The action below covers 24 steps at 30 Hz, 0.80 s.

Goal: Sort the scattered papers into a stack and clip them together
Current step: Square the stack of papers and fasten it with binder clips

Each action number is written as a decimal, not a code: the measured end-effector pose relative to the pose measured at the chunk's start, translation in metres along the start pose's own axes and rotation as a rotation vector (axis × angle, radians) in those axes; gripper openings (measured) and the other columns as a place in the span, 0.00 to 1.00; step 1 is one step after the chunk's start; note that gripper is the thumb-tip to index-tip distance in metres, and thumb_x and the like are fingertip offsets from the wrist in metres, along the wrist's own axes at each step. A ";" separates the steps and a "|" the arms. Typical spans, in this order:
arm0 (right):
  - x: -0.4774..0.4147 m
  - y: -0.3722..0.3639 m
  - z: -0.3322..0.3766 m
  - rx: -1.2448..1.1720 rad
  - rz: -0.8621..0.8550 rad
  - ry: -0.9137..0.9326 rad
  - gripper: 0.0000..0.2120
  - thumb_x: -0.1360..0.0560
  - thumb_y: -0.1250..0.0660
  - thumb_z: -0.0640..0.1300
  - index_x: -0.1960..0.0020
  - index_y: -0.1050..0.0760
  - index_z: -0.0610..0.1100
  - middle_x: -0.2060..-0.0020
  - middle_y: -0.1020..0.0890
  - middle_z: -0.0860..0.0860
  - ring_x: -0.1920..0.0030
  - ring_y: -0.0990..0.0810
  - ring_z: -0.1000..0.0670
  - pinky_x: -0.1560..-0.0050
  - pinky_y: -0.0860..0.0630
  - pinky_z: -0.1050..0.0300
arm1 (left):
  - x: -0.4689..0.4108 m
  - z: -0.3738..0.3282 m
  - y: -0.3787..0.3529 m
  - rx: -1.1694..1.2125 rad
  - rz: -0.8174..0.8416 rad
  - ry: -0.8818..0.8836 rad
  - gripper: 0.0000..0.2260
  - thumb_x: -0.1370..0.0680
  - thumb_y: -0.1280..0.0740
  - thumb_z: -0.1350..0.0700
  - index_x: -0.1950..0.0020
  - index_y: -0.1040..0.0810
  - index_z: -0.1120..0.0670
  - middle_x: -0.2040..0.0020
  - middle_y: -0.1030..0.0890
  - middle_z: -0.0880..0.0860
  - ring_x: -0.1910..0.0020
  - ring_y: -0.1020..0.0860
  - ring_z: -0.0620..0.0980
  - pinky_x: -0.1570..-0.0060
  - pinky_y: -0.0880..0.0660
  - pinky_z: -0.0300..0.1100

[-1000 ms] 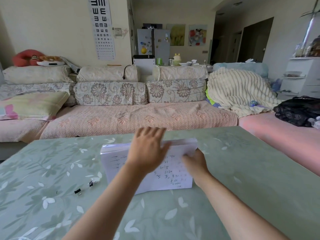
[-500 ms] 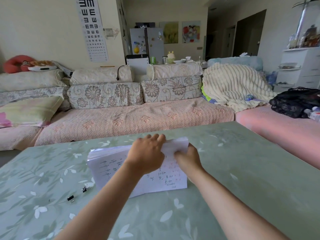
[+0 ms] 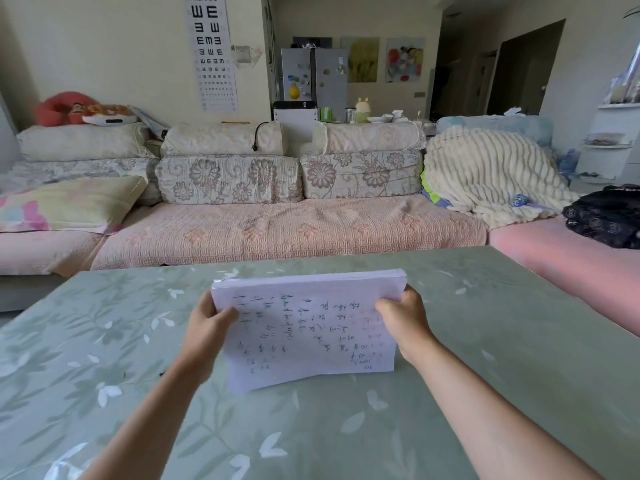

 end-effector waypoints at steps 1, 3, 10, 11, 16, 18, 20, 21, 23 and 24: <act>0.000 0.001 -0.001 -0.022 0.001 0.000 0.13 0.30 0.40 0.29 0.56 0.23 0.44 0.66 0.21 0.50 0.66 0.25 0.49 0.67 0.29 0.60 | 0.002 0.008 -0.003 0.034 -0.015 0.049 0.16 0.38 0.37 0.59 0.51 0.23 0.54 0.59 0.19 0.53 0.60 0.23 0.52 0.62 0.27 0.43; 0.001 0.000 -0.006 -0.049 0.027 -0.003 0.14 0.29 0.39 0.28 0.54 0.22 0.45 0.63 0.19 0.50 0.64 0.22 0.49 0.63 0.26 0.58 | 0.006 0.018 -0.008 0.071 -0.042 0.102 0.13 0.38 0.36 0.58 0.54 0.23 0.53 0.61 0.20 0.53 0.61 0.23 0.53 0.62 0.27 0.44; 0.002 -0.006 -0.019 -0.062 0.081 -0.016 0.13 0.31 0.38 0.32 0.51 0.22 0.45 0.62 0.18 0.50 0.62 0.21 0.49 0.61 0.25 0.56 | 0.001 0.037 -0.013 0.085 -0.167 0.036 0.12 0.36 0.38 0.57 0.54 0.23 0.51 0.60 0.20 0.54 0.62 0.22 0.54 0.59 0.24 0.49; 0.000 -0.005 -0.020 -0.036 0.076 -0.014 0.13 0.29 0.39 0.30 0.53 0.22 0.45 0.62 0.19 0.48 0.62 0.23 0.48 0.60 0.27 0.55 | 0.000 0.041 -0.011 0.046 -0.160 0.022 0.12 0.35 0.38 0.56 0.53 0.23 0.50 0.58 0.19 0.54 0.60 0.21 0.54 0.57 0.23 0.52; -0.004 -0.006 -0.023 0.043 -0.013 -0.020 0.08 0.28 0.38 0.32 0.57 0.23 0.42 0.66 0.22 0.48 0.65 0.26 0.48 0.66 0.30 0.58 | -0.003 0.040 -0.001 -0.187 -0.006 -0.035 0.15 0.34 0.40 0.56 0.49 0.25 0.47 0.54 0.18 0.48 0.55 0.20 0.47 0.55 0.23 0.46; -0.005 -0.007 -0.023 0.046 -0.039 -0.031 0.06 0.28 0.37 0.33 0.55 0.22 0.40 0.65 0.21 0.48 0.65 0.25 0.48 0.66 0.28 0.58 | -0.009 0.044 0.013 -0.400 0.083 -0.055 0.17 0.34 0.41 0.57 0.48 0.25 0.47 0.54 0.19 0.47 0.54 0.21 0.49 0.55 0.26 0.45; -0.006 -0.008 -0.024 0.061 -0.043 -0.040 0.07 0.28 0.37 0.33 0.54 0.22 0.39 0.65 0.21 0.48 0.65 0.25 0.48 0.65 0.28 0.58 | -0.018 0.056 0.035 -0.736 0.081 -0.131 0.19 0.32 0.39 0.64 0.44 0.23 0.51 0.49 0.20 0.51 0.47 0.24 0.54 0.49 0.28 0.46; -0.006 -0.008 -0.024 0.064 -0.042 -0.044 0.07 0.28 0.38 0.33 0.55 0.22 0.38 0.65 0.22 0.48 0.66 0.25 0.48 0.65 0.28 0.57 | -0.023 0.065 0.046 -0.941 0.076 -0.148 0.22 0.31 0.39 0.66 0.41 0.23 0.50 0.43 0.22 0.52 0.42 0.28 0.55 0.45 0.30 0.46; -0.006 -0.008 -0.023 0.068 -0.049 -0.044 0.07 0.29 0.38 0.33 0.55 0.22 0.38 0.66 0.22 0.49 0.66 0.25 0.48 0.65 0.28 0.58 | -0.029 0.084 0.064 -1.265 0.096 -0.082 0.26 0.28 0.39 0.64 0.34 0.25 0.44 0.34 0.28 0.50 0.35 0.34 0.54 0.39 0.32 0.47; -0.006 -0.008 -0.023 0.072 -0.055 -0.041 0.07 0.29 0.38 0.33 0.55 0.22 0.38 0.66 0.22 0.49 0.66 0.26 0.48 0.65 0.28 0.58 | -0.030 0.092 0.070 -1.348 0.115 -0.046 0.26 0.27 0.40 0.63 0.32 0.27 0.42 0.33 0.30 0.49 0.34 0.35 0.54 0.39 0.33 0.47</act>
Point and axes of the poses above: each hand's wrist, its own x-axis away from the middle knuckle, its own y-axis out of the back of the hand, z = x × y, the point moved 5 cm from there along -x, towards the middle knuckle
